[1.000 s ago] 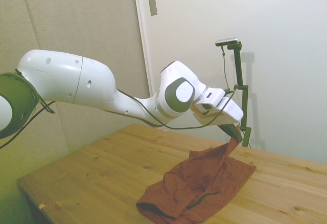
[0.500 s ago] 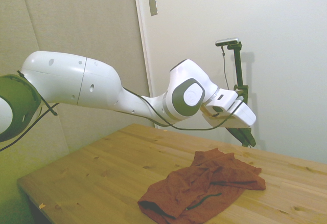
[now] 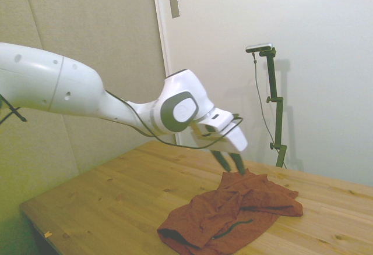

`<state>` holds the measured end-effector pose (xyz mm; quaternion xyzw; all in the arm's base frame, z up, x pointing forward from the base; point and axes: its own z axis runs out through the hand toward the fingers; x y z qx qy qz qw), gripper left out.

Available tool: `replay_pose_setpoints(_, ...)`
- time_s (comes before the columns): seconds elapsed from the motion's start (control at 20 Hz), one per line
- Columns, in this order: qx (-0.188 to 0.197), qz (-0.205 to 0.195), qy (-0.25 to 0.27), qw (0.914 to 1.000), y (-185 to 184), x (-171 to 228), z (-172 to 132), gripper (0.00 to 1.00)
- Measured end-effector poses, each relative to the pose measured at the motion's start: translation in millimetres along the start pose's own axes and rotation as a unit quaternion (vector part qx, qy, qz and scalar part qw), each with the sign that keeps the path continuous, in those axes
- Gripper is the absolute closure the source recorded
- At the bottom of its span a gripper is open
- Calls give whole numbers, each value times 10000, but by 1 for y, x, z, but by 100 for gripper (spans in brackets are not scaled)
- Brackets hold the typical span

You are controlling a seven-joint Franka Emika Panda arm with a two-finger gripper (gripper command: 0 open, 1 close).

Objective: Fold the shorts

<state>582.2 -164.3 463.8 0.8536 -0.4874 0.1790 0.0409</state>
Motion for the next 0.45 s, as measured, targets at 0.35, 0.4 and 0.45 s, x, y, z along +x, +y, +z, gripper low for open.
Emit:
replay_pose_setpoints(0.35,120,-1239,-1090,9862,24,-166,-54,0)
replay_pose_setpoints(0.4,117,-1340,-1171,9840,34,-187,-56,0)
replay_pose_setpoints(0.45,111,-1405,-1231,9823,44,-204,-56,0)
